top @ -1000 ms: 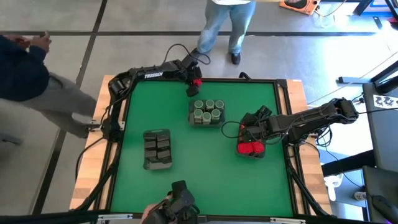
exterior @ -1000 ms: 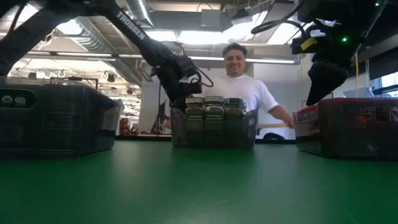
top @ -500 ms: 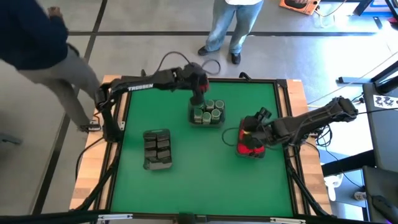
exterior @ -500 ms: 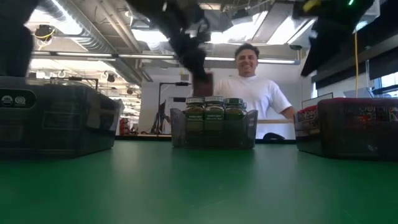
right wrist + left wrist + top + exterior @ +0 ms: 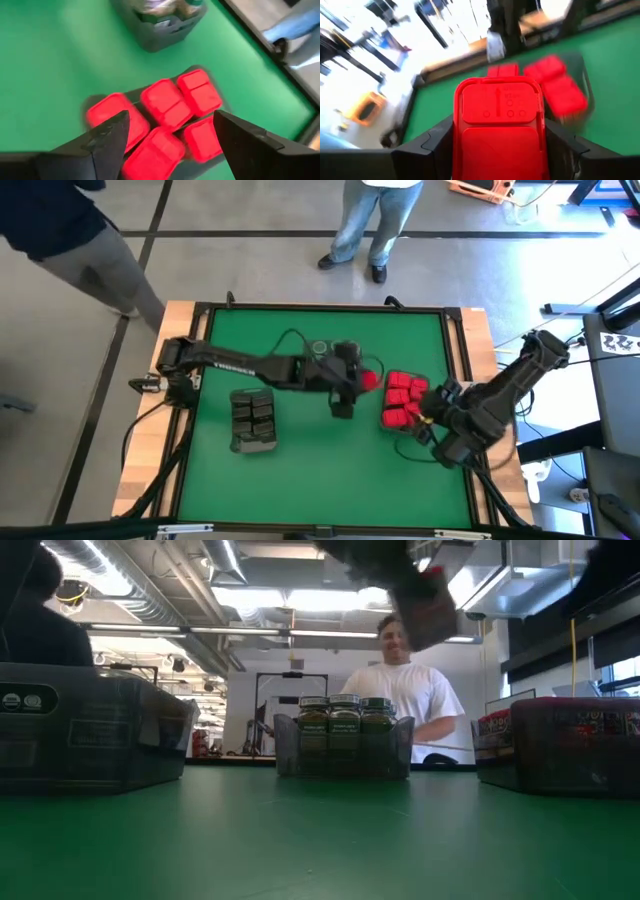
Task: Sort spices by type
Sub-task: Put the red seasoning can into the right black bin
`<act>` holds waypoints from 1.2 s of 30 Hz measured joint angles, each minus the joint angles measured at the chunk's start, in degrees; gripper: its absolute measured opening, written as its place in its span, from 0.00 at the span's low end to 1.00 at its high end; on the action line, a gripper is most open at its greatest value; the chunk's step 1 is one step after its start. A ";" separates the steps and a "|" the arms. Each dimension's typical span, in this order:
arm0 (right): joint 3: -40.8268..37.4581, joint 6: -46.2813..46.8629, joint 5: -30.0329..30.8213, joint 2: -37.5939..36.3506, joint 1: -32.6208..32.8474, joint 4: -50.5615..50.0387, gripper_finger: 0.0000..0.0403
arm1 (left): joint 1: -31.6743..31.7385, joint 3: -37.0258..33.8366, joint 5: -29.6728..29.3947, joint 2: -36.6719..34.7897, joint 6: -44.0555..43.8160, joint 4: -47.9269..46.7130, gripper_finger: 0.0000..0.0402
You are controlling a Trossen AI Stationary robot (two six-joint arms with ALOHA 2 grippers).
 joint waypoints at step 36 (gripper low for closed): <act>-0.13 10.69 1.24 0.04 17.76 2.15 0.72 | -4.10 13.11 -15.86 28.76 24.57 30.24 0.56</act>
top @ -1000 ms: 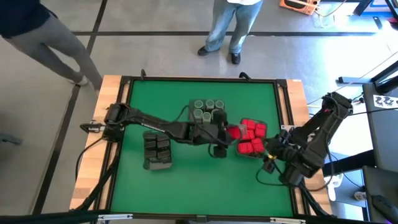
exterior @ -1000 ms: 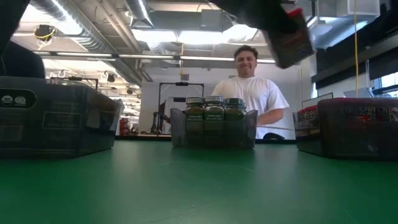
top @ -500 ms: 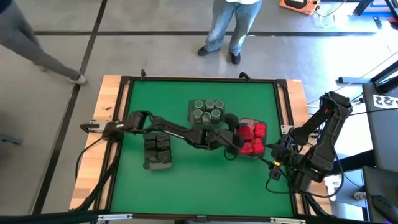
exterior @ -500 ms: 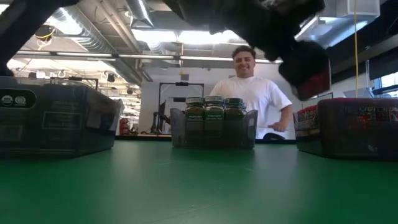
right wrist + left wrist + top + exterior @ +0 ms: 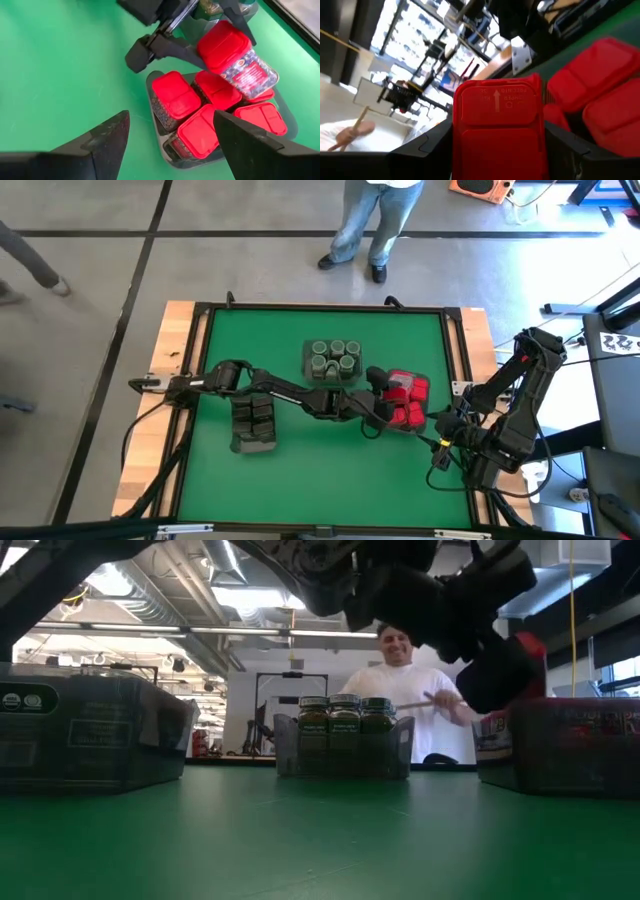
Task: Sort spices by type
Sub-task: Put the red seasoning can into the right black bin
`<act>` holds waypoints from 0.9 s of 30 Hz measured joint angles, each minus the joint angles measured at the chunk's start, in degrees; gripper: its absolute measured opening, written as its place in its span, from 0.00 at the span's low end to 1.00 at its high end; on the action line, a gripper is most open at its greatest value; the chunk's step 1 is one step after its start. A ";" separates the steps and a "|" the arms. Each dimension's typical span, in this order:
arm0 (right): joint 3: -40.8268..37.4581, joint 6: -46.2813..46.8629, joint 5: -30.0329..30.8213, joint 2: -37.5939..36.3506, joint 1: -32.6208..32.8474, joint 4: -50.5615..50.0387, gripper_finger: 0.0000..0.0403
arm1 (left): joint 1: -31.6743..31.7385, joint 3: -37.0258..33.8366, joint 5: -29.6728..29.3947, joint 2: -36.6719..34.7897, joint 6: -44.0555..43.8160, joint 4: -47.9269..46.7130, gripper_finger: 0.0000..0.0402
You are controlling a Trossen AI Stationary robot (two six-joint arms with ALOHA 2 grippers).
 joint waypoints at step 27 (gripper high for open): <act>-0.04 -0.02 0.67 0.00 0.00 -0.11 0.72 | -1.22 -0.02 4.69 -1.09 -0.27 0.77 0.56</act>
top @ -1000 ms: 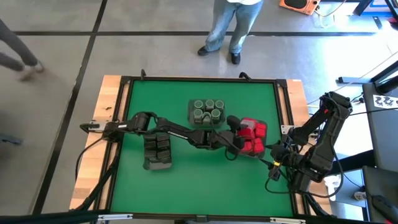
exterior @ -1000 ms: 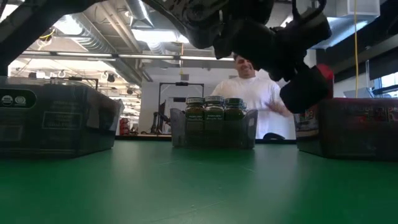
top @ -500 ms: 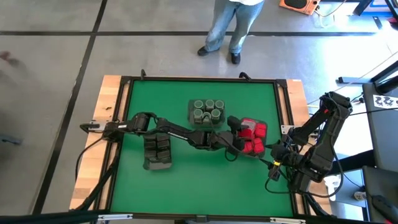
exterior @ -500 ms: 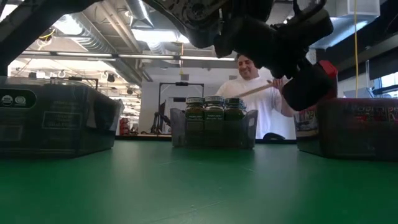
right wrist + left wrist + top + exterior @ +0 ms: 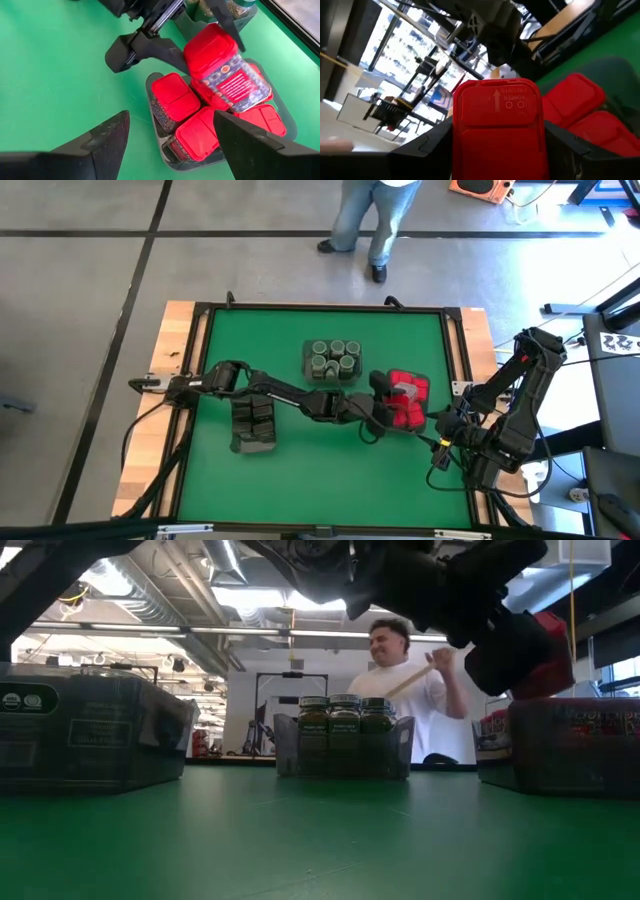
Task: Sort spices by type
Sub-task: Put the red seasoning can into the right black bin
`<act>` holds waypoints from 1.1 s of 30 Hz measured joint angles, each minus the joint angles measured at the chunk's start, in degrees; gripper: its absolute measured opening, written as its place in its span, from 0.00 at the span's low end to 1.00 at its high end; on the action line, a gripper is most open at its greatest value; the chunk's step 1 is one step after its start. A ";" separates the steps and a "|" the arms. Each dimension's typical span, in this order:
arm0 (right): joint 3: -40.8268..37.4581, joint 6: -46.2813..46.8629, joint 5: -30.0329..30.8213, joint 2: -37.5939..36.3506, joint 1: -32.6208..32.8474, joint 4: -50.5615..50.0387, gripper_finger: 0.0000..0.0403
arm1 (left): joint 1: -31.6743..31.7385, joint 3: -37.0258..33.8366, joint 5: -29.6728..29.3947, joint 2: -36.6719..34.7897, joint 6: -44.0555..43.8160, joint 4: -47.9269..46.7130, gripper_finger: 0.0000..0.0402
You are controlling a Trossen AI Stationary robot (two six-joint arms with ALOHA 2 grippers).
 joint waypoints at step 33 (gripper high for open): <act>-0.01 -0.02 0.15 0.00 0.00 0.29 0.72 | 1.79 0.07 11.56 -0.13 -7.00 -2.33 0.56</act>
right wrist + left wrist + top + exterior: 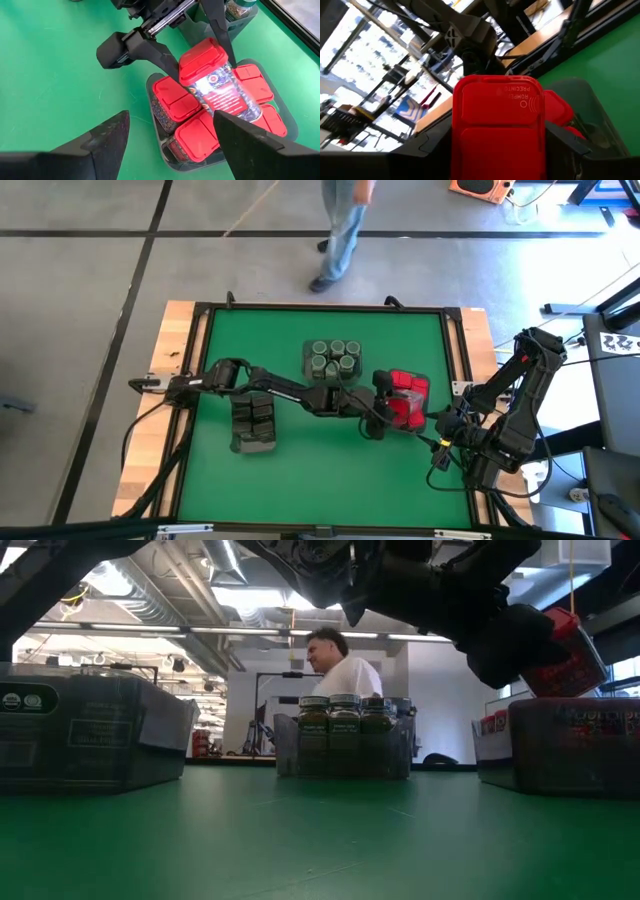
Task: Sort spices by type
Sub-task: Put the red seasoning can into the right black bin
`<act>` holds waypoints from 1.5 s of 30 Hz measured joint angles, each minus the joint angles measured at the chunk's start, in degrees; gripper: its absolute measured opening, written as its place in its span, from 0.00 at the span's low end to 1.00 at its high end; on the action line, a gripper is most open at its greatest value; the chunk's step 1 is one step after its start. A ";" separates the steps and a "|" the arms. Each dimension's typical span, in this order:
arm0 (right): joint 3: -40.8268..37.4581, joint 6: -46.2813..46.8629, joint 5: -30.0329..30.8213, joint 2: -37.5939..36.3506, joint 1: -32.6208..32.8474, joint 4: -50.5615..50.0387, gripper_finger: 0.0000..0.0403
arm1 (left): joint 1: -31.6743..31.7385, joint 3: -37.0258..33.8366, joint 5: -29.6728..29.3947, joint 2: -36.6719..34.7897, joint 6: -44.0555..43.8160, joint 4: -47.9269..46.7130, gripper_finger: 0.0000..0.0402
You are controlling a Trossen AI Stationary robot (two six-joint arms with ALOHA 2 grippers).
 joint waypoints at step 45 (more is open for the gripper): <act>0.00 -0.26 -0.52 0.02 0.00 -0.15 0.72 | 1.75 -0.51 -13.18 -4.49 -22.92 -10.18 0.54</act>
